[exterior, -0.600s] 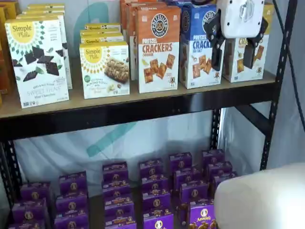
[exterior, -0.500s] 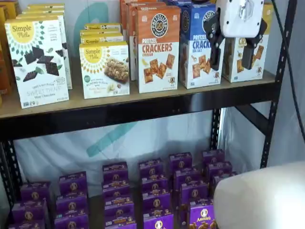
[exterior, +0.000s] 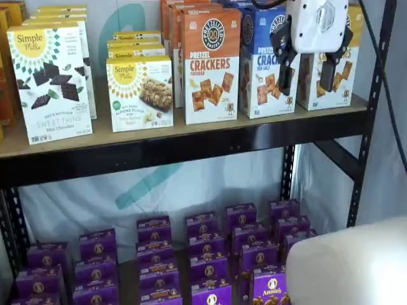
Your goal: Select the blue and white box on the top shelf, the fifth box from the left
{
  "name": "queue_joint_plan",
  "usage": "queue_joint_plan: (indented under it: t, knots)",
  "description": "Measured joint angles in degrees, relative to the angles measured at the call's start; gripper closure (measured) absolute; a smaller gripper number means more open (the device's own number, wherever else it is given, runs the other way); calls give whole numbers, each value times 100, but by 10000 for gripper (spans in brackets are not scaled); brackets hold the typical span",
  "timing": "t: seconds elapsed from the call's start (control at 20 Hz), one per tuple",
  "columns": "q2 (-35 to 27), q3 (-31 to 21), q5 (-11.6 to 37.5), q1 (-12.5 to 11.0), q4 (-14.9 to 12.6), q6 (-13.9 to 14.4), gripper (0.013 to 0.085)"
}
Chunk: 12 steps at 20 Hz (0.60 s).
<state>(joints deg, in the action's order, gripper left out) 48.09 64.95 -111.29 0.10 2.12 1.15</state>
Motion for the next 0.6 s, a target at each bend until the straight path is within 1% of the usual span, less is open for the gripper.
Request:
queue_joint_plan:
  t: [0.3, 0.5, 0.6]
  knots:
    - [-212, 47, 536, 10, -122, -33, 130]
    - [-535, 289, 704, -41, -168, -92, 130]
    - [-713, 433, 723, -121, -151, -165, 130]
